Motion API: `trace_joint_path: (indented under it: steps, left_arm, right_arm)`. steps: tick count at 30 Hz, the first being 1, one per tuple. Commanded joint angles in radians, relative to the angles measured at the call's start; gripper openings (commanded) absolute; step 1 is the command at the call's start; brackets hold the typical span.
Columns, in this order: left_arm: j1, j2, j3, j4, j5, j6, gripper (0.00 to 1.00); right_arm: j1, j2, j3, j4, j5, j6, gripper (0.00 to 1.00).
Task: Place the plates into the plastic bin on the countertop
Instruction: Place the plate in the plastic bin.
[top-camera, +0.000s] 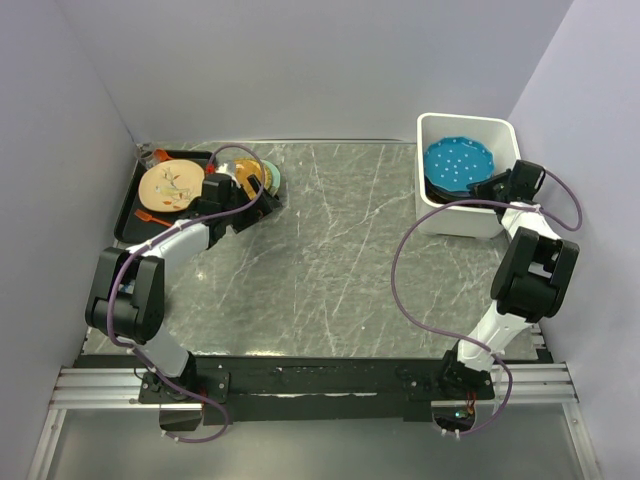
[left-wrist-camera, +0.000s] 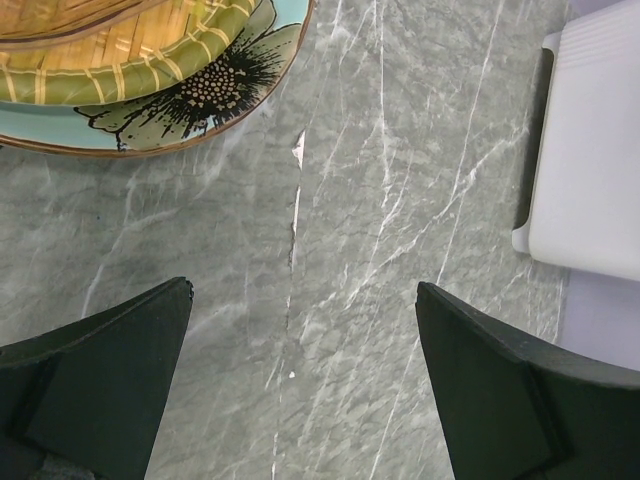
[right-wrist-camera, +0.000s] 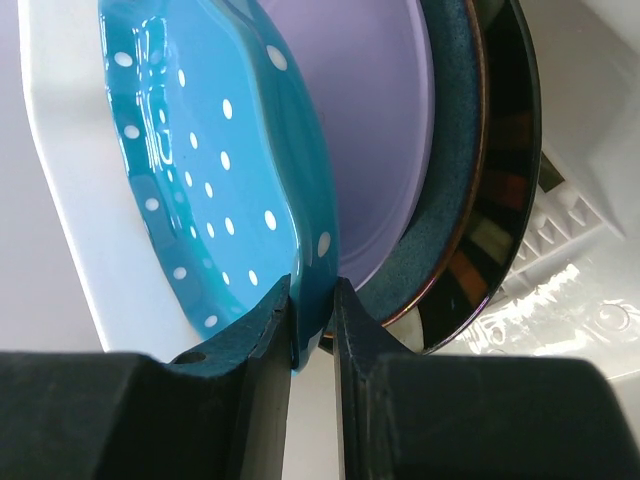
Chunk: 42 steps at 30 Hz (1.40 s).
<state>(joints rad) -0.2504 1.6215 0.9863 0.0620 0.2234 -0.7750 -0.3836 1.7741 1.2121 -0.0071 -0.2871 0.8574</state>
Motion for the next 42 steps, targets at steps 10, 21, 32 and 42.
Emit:
trace_joint_path:
  steps: [10,21,32,42]
  left_arm:
    - [-0.004,-0.026,0.009,0.007,0.008,0.023,0.99]
    - [-0.004,-0.028,0.014,-0.004,0.002,0.029,0.99]
    - [-0.004,-0.035,0.031,-0.028,-0.004,0.042,0.99]
    - [-0.004,-0.054,0.051,-0.054,-0.027,0.056,0.99]
  right_arm:
    - [0.003,-0.027,0.046,0.088,-0.011,-0.014,0.19]
    - [0.005,-0.001,0.064,0.038,-0.027,-0.029,0.38]
    - [0.002,-0.07,0.049,-0.034,-0.015,-0.05,0.67]
    - [-0.005,-0.186,0.052,-0.057,-0.023,-0.063,0.75]
